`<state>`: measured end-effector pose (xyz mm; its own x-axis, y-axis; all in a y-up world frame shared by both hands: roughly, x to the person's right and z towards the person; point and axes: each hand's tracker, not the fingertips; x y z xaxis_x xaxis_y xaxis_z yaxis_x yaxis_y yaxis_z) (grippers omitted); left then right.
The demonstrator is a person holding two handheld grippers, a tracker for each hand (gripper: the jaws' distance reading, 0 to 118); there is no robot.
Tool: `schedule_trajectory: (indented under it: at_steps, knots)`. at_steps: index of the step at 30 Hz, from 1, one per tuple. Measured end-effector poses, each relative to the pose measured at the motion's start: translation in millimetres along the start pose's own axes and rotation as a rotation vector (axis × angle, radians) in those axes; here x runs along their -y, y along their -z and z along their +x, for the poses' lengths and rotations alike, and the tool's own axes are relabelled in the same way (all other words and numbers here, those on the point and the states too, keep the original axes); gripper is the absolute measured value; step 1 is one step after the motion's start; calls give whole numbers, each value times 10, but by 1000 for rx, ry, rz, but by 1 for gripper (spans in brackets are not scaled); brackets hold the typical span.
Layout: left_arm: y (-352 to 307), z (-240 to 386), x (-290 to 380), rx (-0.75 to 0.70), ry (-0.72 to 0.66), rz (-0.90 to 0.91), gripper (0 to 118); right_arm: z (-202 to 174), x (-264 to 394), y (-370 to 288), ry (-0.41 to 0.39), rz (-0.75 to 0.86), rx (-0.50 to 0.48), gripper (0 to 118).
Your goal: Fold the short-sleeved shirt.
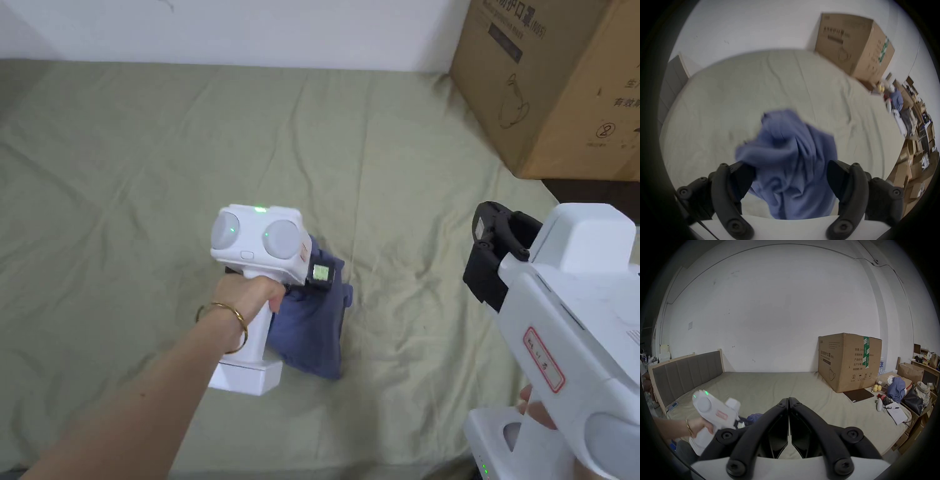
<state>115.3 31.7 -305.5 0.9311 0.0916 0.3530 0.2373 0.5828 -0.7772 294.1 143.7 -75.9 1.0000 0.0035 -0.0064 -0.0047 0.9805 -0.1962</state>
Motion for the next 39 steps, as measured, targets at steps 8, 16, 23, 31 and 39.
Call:
schedule_trajectory:
  at_steps: [8,16,23,31,39]
  knots:
    - [-1326,-507,-271,-46,-80,540,108,-37,-66,144,1,20,-12,0]
    - [-1823,-753,462,-297,-56,772,104,-87,-18,294,15,24,-20,0]
    - [-1658,-773,956,-317,-25,700,13,-186,172,327,-4,-5,-31,0]
    - [-1457,-830,1241,-271,-74,639,0,-231,291,314,16,-44,-32,0]
    - [-1408,-871,1269,-251,-95,607,0,-232,331,339,6,-67,-36,0]
